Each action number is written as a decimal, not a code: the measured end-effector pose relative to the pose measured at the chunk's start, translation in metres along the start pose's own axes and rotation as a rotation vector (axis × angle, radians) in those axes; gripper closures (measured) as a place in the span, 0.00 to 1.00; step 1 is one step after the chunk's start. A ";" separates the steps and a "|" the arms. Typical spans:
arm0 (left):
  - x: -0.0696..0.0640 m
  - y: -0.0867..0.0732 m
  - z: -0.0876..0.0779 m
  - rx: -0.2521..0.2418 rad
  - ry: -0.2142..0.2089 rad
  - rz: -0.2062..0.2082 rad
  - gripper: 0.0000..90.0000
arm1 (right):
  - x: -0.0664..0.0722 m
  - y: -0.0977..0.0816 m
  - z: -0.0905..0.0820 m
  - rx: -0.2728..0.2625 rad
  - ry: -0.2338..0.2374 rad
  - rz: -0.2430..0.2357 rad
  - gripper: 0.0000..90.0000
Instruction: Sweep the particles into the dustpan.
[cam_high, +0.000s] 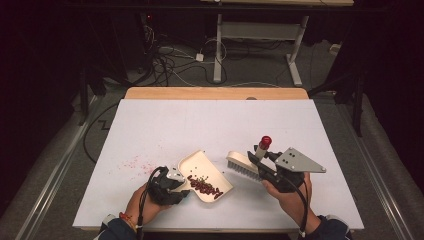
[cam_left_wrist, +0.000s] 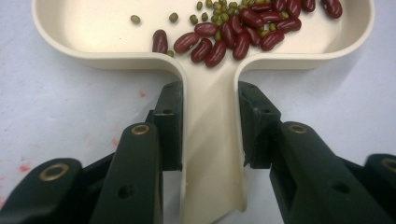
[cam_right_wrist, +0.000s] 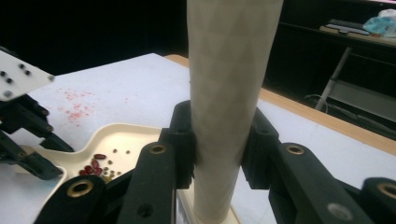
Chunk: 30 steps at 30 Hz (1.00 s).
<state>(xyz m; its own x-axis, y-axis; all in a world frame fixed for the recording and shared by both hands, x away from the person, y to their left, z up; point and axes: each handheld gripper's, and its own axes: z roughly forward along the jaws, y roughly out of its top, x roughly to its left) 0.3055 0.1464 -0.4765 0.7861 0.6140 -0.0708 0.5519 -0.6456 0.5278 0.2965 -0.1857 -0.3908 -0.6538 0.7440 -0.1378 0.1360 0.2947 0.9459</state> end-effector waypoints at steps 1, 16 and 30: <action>0.001 0.000 -0.001 0.002 0.001 0.000 0.70 | -0.001 0.000 0.001 0.001 -0.006 0.002 0.78; 0.007 -0.003 -0.001 0.008 0.016 -0.013 0.70 | 0.018 -0.004 0.018 0.033 0.081 0.008 0.78; 0.008 -0.002 -0.001 0.006 0.021 -0.016 0.70 | 0.013 -0.003 0.021 0.038 -0.021 -0.067 0.78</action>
<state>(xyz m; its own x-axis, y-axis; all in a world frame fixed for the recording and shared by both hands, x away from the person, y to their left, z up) 0.3102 0.1531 -0.4771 0.7709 0.6339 -0.0614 0.5663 -0.6381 0.5217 0.3034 -0.1644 -0.4013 -0.6469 0.7339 -0.2069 0.1207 0.3665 0.9226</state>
